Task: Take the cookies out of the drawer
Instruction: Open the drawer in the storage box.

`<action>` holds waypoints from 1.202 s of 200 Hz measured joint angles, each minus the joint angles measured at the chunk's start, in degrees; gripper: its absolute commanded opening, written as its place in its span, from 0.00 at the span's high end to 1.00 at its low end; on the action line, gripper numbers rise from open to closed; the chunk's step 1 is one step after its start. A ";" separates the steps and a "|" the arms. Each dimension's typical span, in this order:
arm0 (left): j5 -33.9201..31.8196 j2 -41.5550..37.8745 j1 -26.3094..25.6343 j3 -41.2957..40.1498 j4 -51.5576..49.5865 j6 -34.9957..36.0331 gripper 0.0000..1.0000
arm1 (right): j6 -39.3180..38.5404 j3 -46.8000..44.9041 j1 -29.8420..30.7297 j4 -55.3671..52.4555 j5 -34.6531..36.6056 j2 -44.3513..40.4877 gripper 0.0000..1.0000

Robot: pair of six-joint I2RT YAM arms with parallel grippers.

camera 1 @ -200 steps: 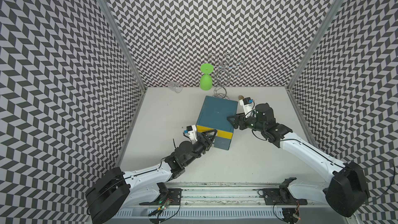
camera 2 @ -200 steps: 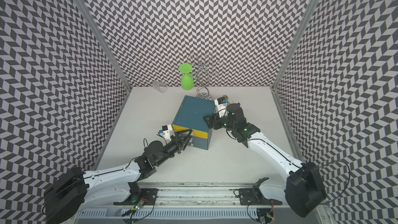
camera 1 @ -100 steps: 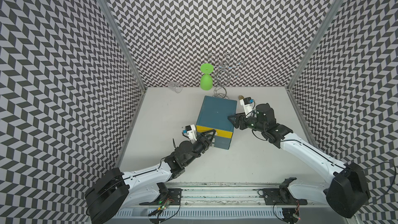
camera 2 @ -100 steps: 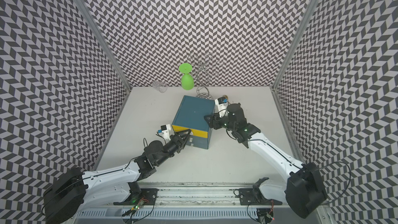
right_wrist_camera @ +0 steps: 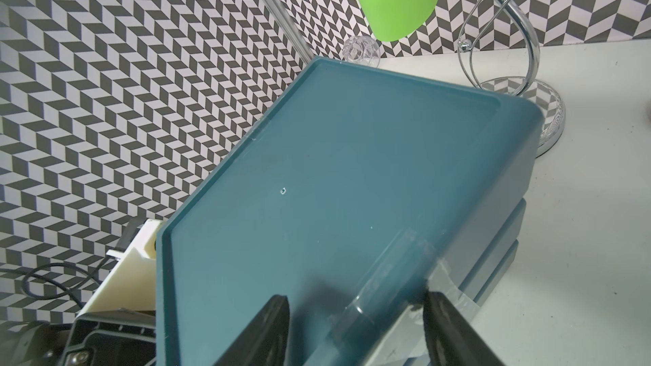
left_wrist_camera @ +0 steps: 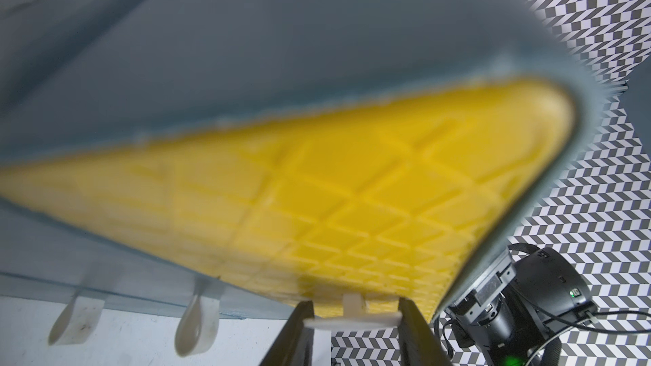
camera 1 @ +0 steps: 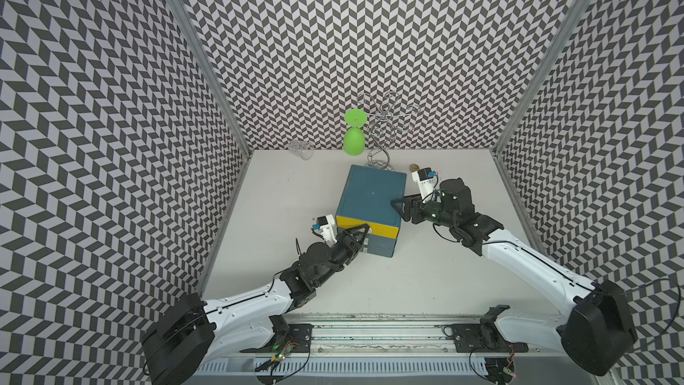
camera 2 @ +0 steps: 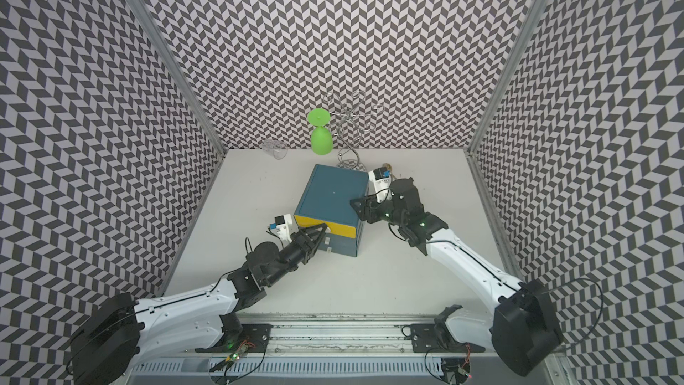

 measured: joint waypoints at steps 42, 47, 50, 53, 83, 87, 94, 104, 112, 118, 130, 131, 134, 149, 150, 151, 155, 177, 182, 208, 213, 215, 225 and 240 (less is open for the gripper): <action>-2.34 -4.68 -2.73 -1.88 -2.40 0.02 0.60 | 0.17 0.76 0.42 -0.07 -0.04 1.18 0.37; -2.56 -5.44 -3.06 -2.03 -2.71 0.07 0.60 | 0.24 0.87 0.44 -0.04 -0.02 1.31 0.37; -2.67 -5.95 -3.34 -2.14 -2.91 0.11 0.60 | 0.28 0.90 0.44 -0.02 -0.02 1.38 0.37; -2.84 -6.45 -3.61 -2.23 -3.21 0.11 0.60 | 0.37 0.94 0.44 0.00 0.00 1.44 0.37; -4.85 -11.21 -6.08 -3.91 -6.25 0.20 0.60 | 1.03 1.55 0.44 0.07 0.26 2.27 0.37; -5.09 -11.72 -6.32 -4.11 -6.43 0.17 0.60 | 1.09 1.70 0.44 0.07 0.31 2.45 0.37; -5.53 -12.59 -6.95 -4.50 -6.84 0.13 0.60 | 1.18 1.95 0.44 0.09 0.35 2.73 0.37; -6.32 -13.42 -7.85 -4.94 -7.21 -0.02 0.60 | 1.27 2.29 0.46 0.07 0.48 3.13 0.37; -7.15 -13.92 -8.87 -5.27 -7.54 -0.22 0.60 | 1.29 2.60 0.46 0.04 0.66 3.48 0.37; -7.78 -14.27 -9.79 -5.35 -7.78 -0.31 0.60 | 1.29 2.82 0.46 0.02 0.74 3.76 0.37; -9.68 -14.91 -11.78 -5.35 -8.35 -0.48 0.60 | 1.22 3.45 0.46 -0.22 1.09 4.31 0.37; -9.90 -14.95 -12.02 -5.35 -8.46 -0.50 0.60 | 1.22 3.52 0.46 -0.24 1.11 4.39 0.37; -10.25 -15.10 -12.55 -5.38 -8.66 -0.63 0.60 | 1.20 3.65 0.46 -0.28 1.16 4.52 0.37; -12.98 -16.20 -15.47 -5.66 -9.75 -1.33 0.60 | 1.05 4.28 0.46 -0.59 1.40 5.07 0.37; -13.29 -16.31 -15.74 -5.68 -9.84 -1.40 0.60 | 1.05 4.31 0.46 -0.59 1.40 5.09 0.37; -13.42 -16.35 -15.85 -5.68 -9.90 -1.44 0.60 | 1.05 4.35 0.46 -0.61 1.42 5.14 0.37; -14.23 -16.81 -16.79 -5.79 -10.34 -1.70 0.60 | 1.03 4.48 0.46 -0.68 1.44 5.25 0.37; -18.78 -18.86 -21.33 -6.58 -11.98 -3.32 0.60 | 0.98 5.09 0.46 -0.98 1.57 5.77 0.37; -19.78 -19.30 -22.51 -6.80 -12.35 -3.93 0.60 | 0.98 5.25 0.46 -1.05 1.57 5.90 0.37; -25.20 -20.17 -27.54 -7.39 -13.86 -6.45 0.60 | 0.87 6.05 0.46 -1.42 1.70 6.58 0.37; -26.08 -20.17 -28.37 -7.39 -14.08 -6.91 0.59 | 0.81 6.23 0.46 -1.55 1.75 6.71 0.37; -26.45 -20.15 -28.70 -7.39 -14.16 -7.04 0.59 | 0.81 6.29 0.46 -1.62 1.75 6.73 0.37; -27.87 -20.15 -30.03 -7.39 -14.45 -7.74 0.59 | 0.72 6.54 0.46 -1.70 1.84 6.93 0.37; -29.70 -20.11 -31.56 -7.39 -14.75 -8.61 0.59 | 0.59 6.86 0.46 -2.03 1.95 7.13 0.37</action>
